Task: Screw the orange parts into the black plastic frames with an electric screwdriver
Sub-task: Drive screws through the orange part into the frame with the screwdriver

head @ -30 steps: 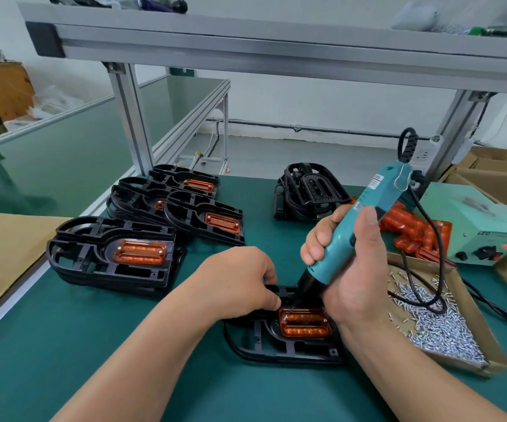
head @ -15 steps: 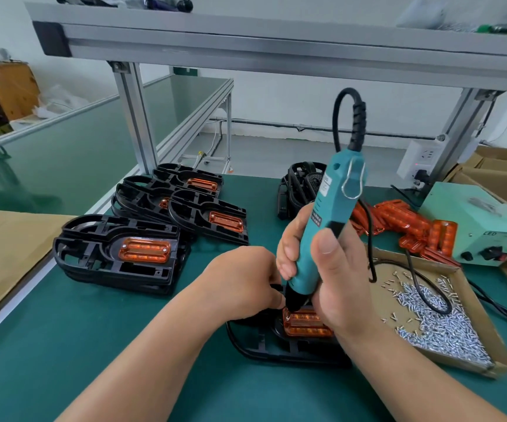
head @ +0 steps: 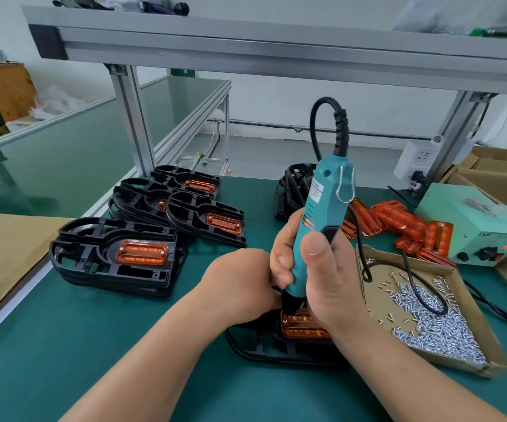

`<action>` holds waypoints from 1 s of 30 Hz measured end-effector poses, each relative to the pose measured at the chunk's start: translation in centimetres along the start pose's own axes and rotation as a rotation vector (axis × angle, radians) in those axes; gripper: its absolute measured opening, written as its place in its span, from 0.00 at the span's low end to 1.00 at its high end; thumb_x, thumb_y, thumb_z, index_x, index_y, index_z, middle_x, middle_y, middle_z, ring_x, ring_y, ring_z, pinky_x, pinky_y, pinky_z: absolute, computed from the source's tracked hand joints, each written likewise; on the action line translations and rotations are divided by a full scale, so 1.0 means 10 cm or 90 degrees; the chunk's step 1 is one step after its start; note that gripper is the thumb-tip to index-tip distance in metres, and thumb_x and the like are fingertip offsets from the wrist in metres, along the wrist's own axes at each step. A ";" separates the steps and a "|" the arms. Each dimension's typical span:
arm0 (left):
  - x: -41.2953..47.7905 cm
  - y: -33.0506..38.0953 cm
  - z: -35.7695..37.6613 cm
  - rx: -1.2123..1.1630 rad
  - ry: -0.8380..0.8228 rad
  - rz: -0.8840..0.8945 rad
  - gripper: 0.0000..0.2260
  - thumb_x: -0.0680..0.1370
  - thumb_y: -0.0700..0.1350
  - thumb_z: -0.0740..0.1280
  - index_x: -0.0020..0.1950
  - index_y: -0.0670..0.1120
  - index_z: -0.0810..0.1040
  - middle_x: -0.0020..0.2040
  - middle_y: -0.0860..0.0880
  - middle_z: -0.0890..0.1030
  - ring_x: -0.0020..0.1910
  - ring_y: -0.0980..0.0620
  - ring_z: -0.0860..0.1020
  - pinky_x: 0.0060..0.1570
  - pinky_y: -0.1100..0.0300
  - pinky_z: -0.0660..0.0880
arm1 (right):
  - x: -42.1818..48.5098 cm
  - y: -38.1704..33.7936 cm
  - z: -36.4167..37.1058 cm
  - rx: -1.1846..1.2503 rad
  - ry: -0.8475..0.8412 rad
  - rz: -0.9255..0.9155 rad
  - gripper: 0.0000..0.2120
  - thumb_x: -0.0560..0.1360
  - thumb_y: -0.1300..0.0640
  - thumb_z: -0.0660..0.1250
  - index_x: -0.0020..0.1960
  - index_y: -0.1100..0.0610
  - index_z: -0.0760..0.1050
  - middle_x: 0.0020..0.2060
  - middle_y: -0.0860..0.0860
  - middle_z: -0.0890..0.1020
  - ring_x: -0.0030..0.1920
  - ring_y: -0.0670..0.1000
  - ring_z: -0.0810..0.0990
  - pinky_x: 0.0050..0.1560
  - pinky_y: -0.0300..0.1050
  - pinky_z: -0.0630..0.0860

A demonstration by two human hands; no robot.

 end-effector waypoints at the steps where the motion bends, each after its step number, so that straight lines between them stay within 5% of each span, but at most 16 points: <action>1: 0.01 0.01 0.00 0.002 0.003 -0.004 0.09 0.74 0.51 0.70 0.38 0.49 0.73 0.35 0.51 0.78 0.34 0.52 0.77 0.32 0.58 0.72 | 0.01 0.00 0.00 0.005 -0.002 0.004 0.30 0.77 0.32 0.73 0.48 0.59 0.68 0.34 0.55 0.71 0.28 0.54 0.69 0.33 0.45 0.70; 11: -0.01 0.03 0.04 0.012 0.032 0.007 0.13 0.73 0.54 0.71 0.38 0.47 0.74 0.33 0.50 0.77 0.35 0.48 0.78 0.32 0.57 0.72 | 0.01 -0.05 -0.06 0.076 0.032 -0.017 0.25 0.76 0.35 0.76 0.53 0.55 0.74 0.35 0.54 0.74 0.30 0.52 0.72 0.34 0.45 0.72; 15: -0.01 0.01 0.04 0.023 0.030 0.037 0.10 0.73 0.53 0.71 0.44 0.48 0.80 0.41 0.49 0.81 0.43 0.46 0.81 0.42 0.52 0.80 | 0.09 -0.21 -0.19 0.127 0.074 -0.058 0.26 0.75 0.35 0.76 0.53 0.55 0.72 0.35 0.52 0.73 0.30 0.50 0.72 0.34 0.43 0.71; 21: -0.02 0.00 0.03 0.041 0.003 0.047 0.06 0.74 0.52 0.69 0.42 0.50 0.77 0.40 0.49 0.76 0.38 0.48 0.74 0.47 0.49 0.82 | 0.09 -0.27 -0.60 0.189 0.257 -0.035 0.24 0.74 0.35 0.76 0.51 0.53 0.73 0.37 0.51 0.72 0.34 0.50 0.70 0.36 0.43 0.71; 25: -0.03 0.01 0.03 0.062 0.004 0.047 0.11 0.74 0.51 0.68 0.49 0.44 0.82 0.45 0.47 0.84 0.45 0.45 0.82 0.47 0.49 0.83 | 0.05 -0.22 -0.80 0.236 0.371 0.001 0.18 0.83 0.37 0.65 0.48 0.53 0.73 0.37 0.51 0.71 0.35 0.49 0.69 0.38 0.42 0.71; 30: -0.05 0.01 0.02 0.087 0.023 0.054 0.11 0.74 0.51 0.68 0.49 0.44 0.81 0.46 0.47 0.83 0.46 0.45 0.82 0.45 0.50 0.81 | -0.01 -0.24 -0.83 0.212 0.452 0.015 0.19 0.85 0.39 0.63 0.42 0.50 0.77 0.34 0.47 0.76 0.34 0.47 0.74 0.39 0.42 0.73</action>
Point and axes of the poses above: each hand's wrist, its own x-axis towards the middle knuckle, its own z-axis out of the palm, y = z × x, the point moved 1 cm from there along x, towards the middle knuckle
